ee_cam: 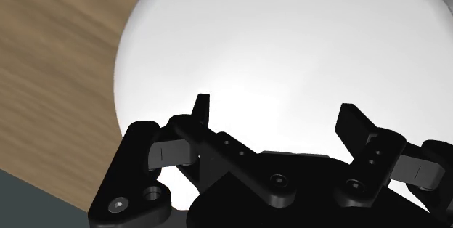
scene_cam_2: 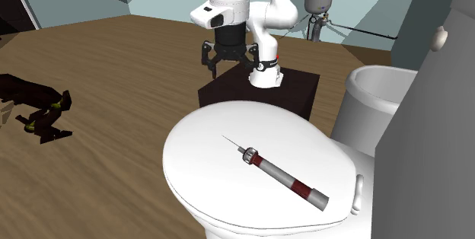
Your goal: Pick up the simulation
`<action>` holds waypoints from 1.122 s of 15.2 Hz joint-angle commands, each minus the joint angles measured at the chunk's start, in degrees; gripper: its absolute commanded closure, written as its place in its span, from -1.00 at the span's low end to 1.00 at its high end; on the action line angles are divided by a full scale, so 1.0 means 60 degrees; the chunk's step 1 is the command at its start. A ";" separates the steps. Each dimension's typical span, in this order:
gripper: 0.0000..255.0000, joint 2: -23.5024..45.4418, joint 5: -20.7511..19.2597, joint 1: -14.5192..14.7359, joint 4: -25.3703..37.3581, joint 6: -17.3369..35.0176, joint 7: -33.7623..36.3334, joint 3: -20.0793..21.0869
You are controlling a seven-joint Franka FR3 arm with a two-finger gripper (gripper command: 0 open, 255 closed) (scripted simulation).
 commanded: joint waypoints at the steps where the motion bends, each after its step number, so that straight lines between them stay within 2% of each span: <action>1: -1.00 0.0691 -0.0067 0.0136 0.0519 0.0181 0.0003 0.0144; 7: -1.00 0.2738 -0.0428 0.0498 0.2134 0.0614 -0.0088 0.0435; 13: -1.00 0.4782 -0.0867 0.0966 0.4087 0.0691 -0.0200 0.0637; 17: -1.00 0.5061 -0.0931 0.0986 0.3963 0.1089 -0.0141 0.0602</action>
